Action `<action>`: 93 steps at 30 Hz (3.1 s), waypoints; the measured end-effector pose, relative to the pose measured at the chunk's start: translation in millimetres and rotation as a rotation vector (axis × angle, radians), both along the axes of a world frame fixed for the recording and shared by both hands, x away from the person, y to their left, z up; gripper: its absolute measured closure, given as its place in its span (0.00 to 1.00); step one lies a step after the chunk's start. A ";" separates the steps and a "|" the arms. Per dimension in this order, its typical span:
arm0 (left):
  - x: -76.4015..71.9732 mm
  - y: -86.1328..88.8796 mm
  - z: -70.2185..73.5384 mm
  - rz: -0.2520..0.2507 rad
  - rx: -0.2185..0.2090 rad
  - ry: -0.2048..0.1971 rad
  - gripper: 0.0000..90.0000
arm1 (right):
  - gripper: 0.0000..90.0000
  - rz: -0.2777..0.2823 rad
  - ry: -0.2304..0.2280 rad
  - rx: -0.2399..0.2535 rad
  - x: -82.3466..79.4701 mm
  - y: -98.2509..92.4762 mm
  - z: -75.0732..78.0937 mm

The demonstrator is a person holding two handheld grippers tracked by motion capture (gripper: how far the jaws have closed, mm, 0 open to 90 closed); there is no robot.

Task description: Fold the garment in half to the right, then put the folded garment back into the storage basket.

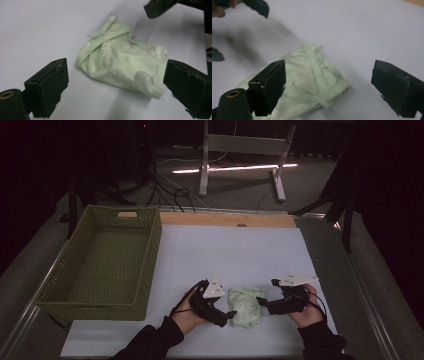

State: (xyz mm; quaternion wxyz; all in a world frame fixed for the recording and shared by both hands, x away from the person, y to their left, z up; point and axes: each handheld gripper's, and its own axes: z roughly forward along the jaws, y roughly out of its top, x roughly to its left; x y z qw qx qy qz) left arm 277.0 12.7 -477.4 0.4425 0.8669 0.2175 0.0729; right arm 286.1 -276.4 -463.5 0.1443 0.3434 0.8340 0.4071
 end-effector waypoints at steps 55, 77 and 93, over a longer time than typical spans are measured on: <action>-18.3 -24.9 -34.9 -0.262 0.035 -0.043 0.32 | 0.42 0.014 0.221 0.111 48.1 -8.8 -42.6; -14.4 -33.0 -47.3 -0.276 0.132 -0.036 0.62 | 0.60 0.048 0.262 -0.003 42.7 9.5 -52.3; -16.0 -35.7 -44.8 -0.238 0.131 -0.093 0.96 | 0.83 0.063 0.285 0.022 40.3 13.8 -48.8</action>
